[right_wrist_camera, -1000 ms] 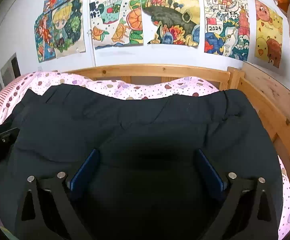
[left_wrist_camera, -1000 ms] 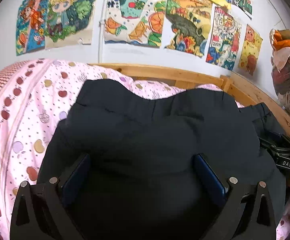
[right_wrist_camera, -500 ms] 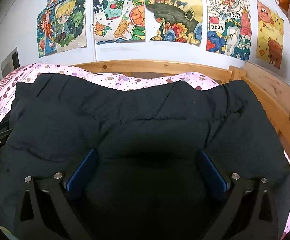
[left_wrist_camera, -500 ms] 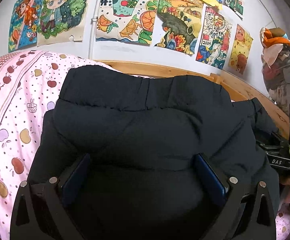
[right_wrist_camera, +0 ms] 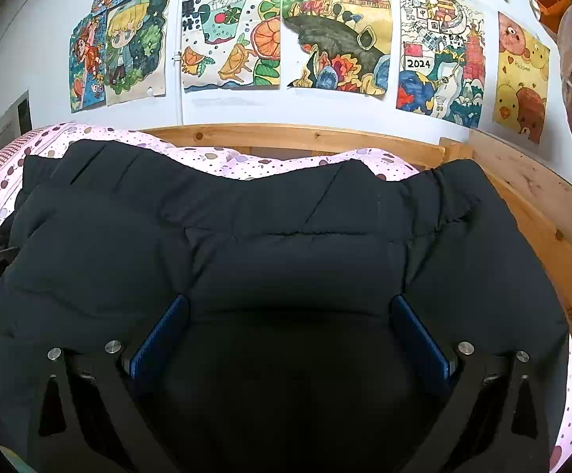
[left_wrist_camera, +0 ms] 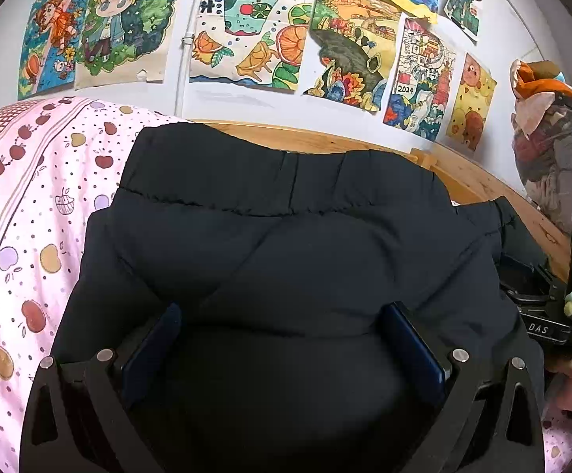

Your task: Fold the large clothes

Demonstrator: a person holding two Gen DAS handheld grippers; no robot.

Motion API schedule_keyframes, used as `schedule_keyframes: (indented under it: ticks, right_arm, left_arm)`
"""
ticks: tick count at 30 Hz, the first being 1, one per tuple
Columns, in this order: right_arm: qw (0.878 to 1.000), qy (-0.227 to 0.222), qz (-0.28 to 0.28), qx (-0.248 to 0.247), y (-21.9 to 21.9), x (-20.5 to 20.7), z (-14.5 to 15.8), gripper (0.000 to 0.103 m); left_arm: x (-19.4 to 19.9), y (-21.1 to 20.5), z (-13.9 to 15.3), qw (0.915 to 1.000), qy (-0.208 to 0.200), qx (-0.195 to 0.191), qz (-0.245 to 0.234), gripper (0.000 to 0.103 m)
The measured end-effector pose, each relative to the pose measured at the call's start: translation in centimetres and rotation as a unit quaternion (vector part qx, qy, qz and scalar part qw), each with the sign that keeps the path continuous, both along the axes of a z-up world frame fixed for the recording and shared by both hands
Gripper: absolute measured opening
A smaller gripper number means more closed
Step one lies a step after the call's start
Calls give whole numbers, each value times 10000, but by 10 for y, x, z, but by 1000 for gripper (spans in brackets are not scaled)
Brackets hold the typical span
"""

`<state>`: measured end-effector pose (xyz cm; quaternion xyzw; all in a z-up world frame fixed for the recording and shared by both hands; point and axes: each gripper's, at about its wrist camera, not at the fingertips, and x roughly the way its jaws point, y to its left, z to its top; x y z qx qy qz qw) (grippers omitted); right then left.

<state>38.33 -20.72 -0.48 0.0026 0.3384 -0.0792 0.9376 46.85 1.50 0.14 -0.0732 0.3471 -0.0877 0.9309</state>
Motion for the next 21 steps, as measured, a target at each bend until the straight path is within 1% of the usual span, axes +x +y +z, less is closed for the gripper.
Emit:
schedule_keyframes:
  ticks: [10,21]
  right_arm:
    - [10000,-48,5,-25,0,-3,-1,101]
    - [10000,53,2,37,-1,-2,1,101]
  left_arm:
    - [-4,-1,-2,9999,-105,60,35,103]
    - [-3,-7,1,9993,-43,352,130,103]
